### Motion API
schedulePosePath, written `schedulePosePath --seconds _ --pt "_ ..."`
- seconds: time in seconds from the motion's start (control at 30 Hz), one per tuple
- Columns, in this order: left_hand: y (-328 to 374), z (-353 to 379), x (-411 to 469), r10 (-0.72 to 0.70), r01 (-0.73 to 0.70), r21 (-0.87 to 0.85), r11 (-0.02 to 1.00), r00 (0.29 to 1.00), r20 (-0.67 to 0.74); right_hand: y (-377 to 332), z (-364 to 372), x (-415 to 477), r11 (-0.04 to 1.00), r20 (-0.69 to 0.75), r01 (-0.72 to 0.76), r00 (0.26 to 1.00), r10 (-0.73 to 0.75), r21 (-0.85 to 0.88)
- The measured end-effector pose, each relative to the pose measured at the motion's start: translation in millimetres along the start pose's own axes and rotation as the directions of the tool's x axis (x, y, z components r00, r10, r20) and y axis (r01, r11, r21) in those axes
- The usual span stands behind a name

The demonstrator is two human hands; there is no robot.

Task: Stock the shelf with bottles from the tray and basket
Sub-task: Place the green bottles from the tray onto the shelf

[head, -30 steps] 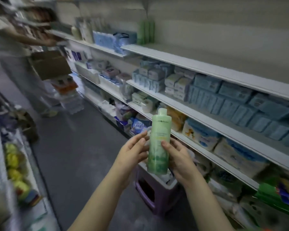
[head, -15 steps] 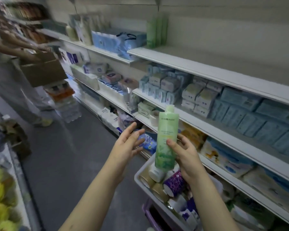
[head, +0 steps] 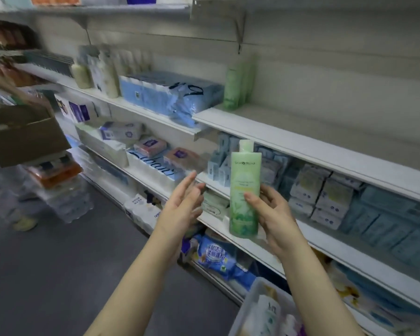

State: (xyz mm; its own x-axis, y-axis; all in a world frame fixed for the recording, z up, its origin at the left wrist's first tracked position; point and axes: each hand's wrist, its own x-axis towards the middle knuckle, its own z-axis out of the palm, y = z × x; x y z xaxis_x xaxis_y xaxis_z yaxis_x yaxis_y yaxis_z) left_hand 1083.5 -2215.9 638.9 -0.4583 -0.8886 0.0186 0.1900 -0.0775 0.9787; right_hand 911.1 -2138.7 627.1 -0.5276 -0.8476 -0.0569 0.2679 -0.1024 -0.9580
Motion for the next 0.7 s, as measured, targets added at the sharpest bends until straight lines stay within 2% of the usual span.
schedulePosePath --seconds 0.2,0.37,0.7 --pt "37.7 -51.3 131.8 0.072 -0.083 0.046 0.995 0.977 0.202 -16.4 68.7 87.5 0.988 -0.166 0.155 0.974 -0.155 -0.018" --pt "63.9 -60.4 212.0 0.124 -0.155 0.064 0.986 0.93 0.345 -31.0 102.1 139.7 0.963 -0.275 0.268 0.925 -0.261 -0.011" --pt "74.6 -11.1 324.7 0.182 -0.24 0.075 0.968 0.876 0.446 -68.3 95.0 224.2 0.917 -0.389 0.381 0.832 -0.396 -0.118"
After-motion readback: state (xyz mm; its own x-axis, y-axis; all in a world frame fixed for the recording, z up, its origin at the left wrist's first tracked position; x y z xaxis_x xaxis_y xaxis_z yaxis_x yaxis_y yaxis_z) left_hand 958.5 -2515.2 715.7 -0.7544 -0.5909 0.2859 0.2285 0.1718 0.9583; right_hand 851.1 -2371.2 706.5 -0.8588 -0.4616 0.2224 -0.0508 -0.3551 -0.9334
